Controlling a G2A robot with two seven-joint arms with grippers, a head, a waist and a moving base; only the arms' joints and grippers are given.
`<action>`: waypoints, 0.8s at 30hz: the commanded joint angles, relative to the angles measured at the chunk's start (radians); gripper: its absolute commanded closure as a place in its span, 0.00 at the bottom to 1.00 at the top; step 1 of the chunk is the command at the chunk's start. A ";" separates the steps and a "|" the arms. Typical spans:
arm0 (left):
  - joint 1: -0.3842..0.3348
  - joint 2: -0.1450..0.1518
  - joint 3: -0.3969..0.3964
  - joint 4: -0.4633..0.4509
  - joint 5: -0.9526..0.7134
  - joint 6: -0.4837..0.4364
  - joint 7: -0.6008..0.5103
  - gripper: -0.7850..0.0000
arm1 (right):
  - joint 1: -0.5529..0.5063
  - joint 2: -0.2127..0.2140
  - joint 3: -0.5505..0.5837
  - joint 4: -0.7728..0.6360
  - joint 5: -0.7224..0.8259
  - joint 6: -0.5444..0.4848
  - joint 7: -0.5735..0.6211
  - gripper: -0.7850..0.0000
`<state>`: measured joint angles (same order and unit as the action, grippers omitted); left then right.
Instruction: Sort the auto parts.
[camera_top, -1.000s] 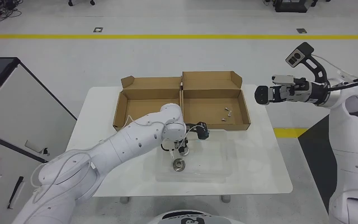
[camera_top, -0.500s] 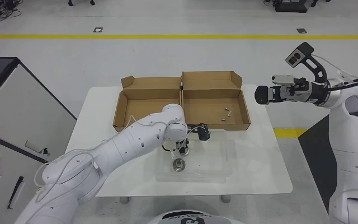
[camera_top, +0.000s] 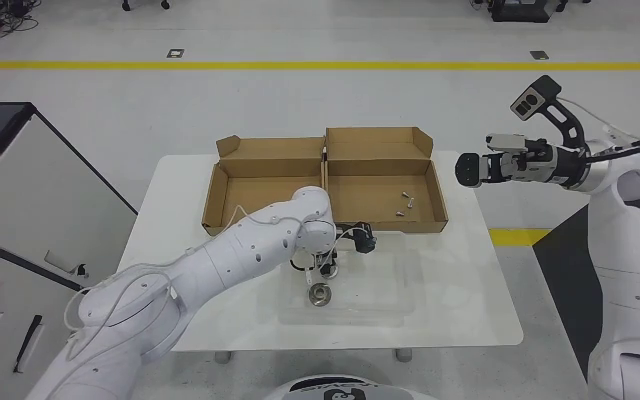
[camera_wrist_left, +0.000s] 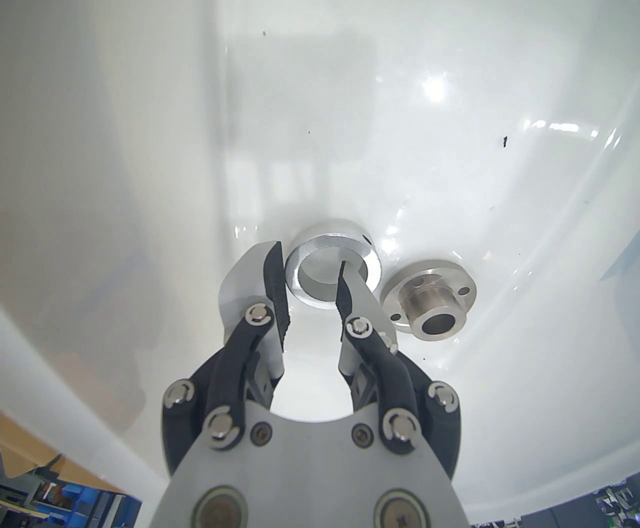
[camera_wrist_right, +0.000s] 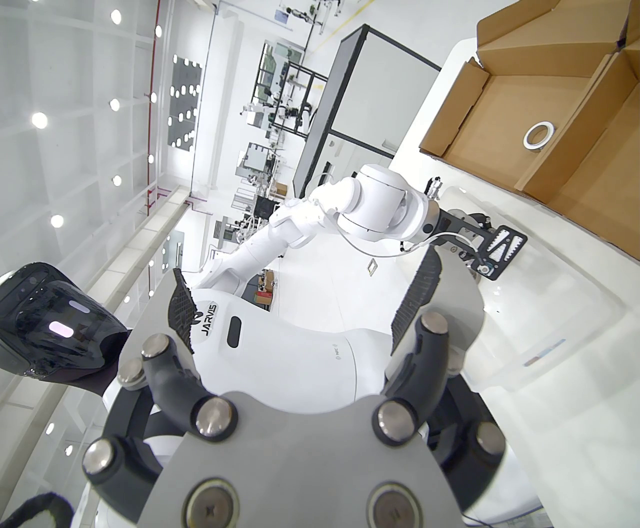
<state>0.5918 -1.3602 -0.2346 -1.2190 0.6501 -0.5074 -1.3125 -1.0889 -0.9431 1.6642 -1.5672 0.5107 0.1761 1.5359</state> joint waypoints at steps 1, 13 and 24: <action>0.000 -0.002 0.003 0.005 -0.001 0.001 -0.001 0.70 | 0.000 0.000 0.000 0.000 0.000 0.000 0.000 0.00; -0.014 -0.019 0.022 0.022 -0.005 0.011 0.004 1.00 | 0.000 0.000 0.000 0.000 0.000 0.000 0.000 0.00; -0.005 -0.005 -0.013 -0.010 0.028 0.022 0.028 1.00 | 0.000 0.000 0.000 0.000 0.000 0.000 0.000 0.00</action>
<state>0.5857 -1.3675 -0.2445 -1.2244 0.6760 -0.4857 -1.2852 -1.0889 -0.9431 1.6642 -1.5672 0.5107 0.1761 1.5359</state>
